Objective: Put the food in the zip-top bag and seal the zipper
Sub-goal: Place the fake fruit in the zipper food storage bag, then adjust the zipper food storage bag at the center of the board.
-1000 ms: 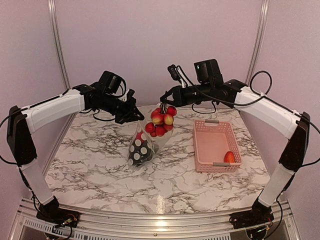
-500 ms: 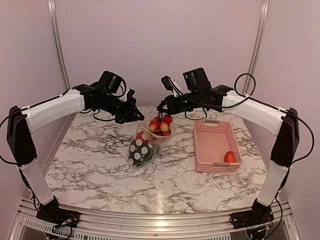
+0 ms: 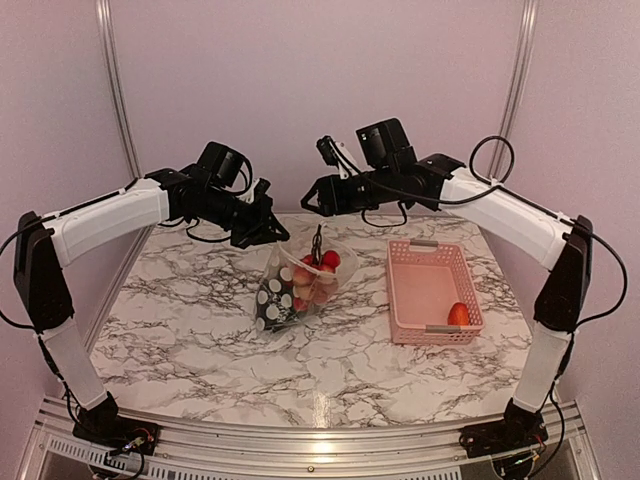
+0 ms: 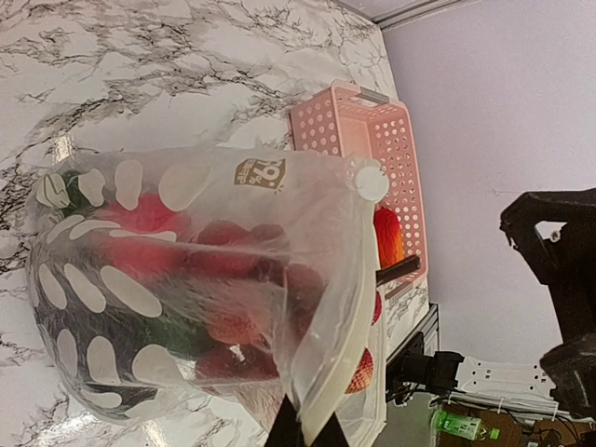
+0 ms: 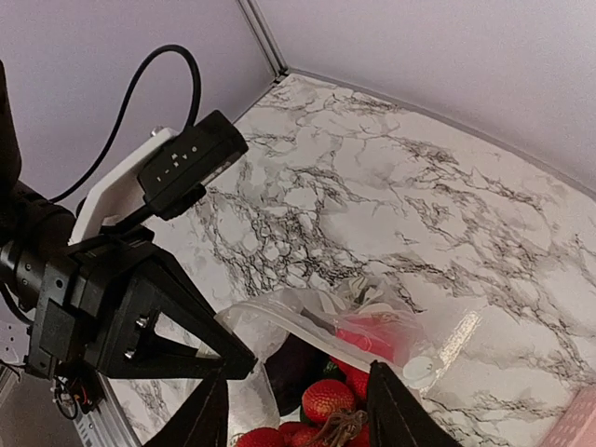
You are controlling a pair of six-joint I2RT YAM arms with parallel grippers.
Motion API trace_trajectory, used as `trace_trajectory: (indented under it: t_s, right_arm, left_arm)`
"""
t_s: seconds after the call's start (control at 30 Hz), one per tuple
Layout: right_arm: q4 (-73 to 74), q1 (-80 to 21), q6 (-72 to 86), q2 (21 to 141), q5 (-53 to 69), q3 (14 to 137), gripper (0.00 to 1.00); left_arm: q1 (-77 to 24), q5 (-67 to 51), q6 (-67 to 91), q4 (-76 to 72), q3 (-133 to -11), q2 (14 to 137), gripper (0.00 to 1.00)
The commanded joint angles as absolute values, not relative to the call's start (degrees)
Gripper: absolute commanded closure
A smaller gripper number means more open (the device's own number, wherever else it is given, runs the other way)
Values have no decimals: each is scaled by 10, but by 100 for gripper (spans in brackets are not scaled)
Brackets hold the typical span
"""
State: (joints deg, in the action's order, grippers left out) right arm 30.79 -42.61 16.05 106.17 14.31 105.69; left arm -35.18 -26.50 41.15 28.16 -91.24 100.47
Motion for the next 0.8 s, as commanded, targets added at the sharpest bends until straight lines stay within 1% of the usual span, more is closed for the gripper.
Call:
trace_trajectory:
  t_s: [0.0, 0.13, 0.23, 0.4, 0.63, 0.7, 0.77]
  right_arm:
    - [366, -431, 151, 1028, 83, 1078, 51]
    - [411, -430, 130, 1007, 9, 1043, 48]
    - [439, -427, 125, 1008, -17, 1011, 49]
    - [457, -423, 135, 1013, -23, 972, 48]
    - [504, -416, 149, 1044, -46, 970, 49]
    - [495, -410, 152, 1045, -35, 961, 50]
    - [487, -403, 158, 1048, -22, 956, 54]
  left_arm:
    - [-349, -271, 410, 289, -913, 998, 100]
    - [-349, -272, 410, 290, -911, 997, 100]
    - [-349, -271, 410, 290, -908, 995, 100]
    - [-349, -272, 409, 290, -906, 995, 100]
    - [-349, -272, 411, 288, -907, 995, 100]
    - [-349, -273, 411, 287, -906, 995, 100]
    - [-349, -272, 412, 287, -906, 995, 100]
